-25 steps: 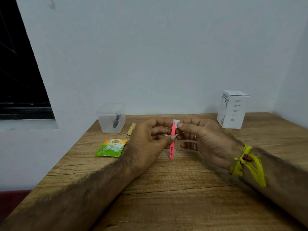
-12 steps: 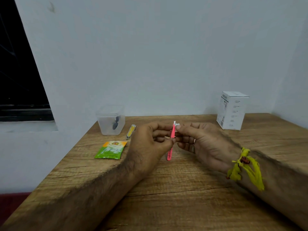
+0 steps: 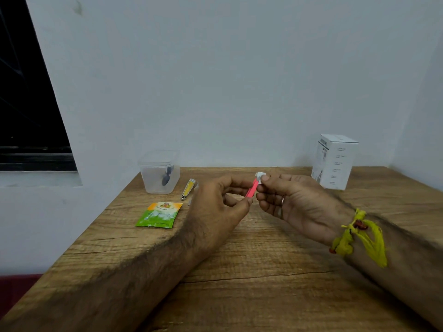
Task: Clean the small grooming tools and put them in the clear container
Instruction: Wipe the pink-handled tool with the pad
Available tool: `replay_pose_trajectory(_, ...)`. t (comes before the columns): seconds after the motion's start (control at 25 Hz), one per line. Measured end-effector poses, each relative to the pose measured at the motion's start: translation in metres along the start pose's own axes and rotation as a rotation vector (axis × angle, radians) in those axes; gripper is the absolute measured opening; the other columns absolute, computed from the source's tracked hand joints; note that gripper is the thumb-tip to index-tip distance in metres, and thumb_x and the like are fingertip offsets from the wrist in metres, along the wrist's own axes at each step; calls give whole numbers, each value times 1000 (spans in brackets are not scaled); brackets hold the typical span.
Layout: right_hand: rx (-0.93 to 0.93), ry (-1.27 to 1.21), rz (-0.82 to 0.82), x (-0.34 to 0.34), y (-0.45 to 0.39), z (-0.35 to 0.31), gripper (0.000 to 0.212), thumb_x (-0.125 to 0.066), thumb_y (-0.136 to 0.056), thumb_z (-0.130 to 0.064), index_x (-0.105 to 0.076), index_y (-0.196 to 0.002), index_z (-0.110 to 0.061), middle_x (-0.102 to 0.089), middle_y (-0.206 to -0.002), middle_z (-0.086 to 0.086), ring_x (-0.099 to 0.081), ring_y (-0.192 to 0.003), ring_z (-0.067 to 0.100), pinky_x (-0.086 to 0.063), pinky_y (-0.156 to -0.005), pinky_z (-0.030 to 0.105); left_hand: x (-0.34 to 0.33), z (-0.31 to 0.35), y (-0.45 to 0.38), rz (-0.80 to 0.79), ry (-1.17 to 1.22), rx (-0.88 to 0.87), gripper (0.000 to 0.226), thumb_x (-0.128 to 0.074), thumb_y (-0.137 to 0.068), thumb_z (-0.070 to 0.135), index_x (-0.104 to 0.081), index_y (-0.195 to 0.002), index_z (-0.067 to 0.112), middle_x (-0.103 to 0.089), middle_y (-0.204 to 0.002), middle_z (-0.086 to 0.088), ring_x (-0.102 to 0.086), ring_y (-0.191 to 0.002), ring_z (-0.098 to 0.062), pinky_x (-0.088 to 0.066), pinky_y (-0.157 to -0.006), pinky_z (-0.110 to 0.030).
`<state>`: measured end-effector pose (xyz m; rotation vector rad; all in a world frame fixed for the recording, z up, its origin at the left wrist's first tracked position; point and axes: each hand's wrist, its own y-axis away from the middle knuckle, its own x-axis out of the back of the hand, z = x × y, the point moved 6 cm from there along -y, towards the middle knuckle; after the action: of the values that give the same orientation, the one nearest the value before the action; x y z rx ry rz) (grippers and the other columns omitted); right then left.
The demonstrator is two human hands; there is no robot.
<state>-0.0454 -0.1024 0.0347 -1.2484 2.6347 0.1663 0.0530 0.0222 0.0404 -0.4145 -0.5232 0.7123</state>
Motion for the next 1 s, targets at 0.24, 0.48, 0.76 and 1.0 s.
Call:
replay_pose_trajectory(0.24,81,-57,60,-1,0,3,9,-66,-91,-9,-68,-95,-1,-68,-75,7,-64,-65,13,-56,-61,23,0,1,0,0,10,-18,29,-73,-89,3,-76,-111,20,-77,-95,9,-74,-67,-14,-61,-60,-28)
replay_pose_trajectory(0.48,45,-91,38,-4,1,9,11,-65,-92,-12,-68,-97,-2,-68,-76,6,-65,-67,12,-56,-63,25,0,-3,-1,11,78,2,26,-74,-87,2,-77,-109,16,-79,-95,3,-76,-71,-17,-64,-68,-42)
replay_pose_trajectory(0.76,25,-82,-25,-5,0,10,9,-64,-93,-15,-69,-95,-8,-70,-83,5,-65,-71,11,-53,-60,26,-2,-12,-3,-39,266,124,20,-72,-86,-4,-75,-100,10,-79,-91,-4,-77,-76,-26,-63,-64,-35)
replay_pose_trajectory(1.0,158,115,-15,-11,3,12,13,-66,-92,-16,-73,-96,-5,-69,-80,4,-63,-70,11,-50,-60,25,0,-21,-3,4,324,208,12,-74,-87,1,-72,-99,2,-78,-83,-12,-77,-79,-28,-61,-75,-48)
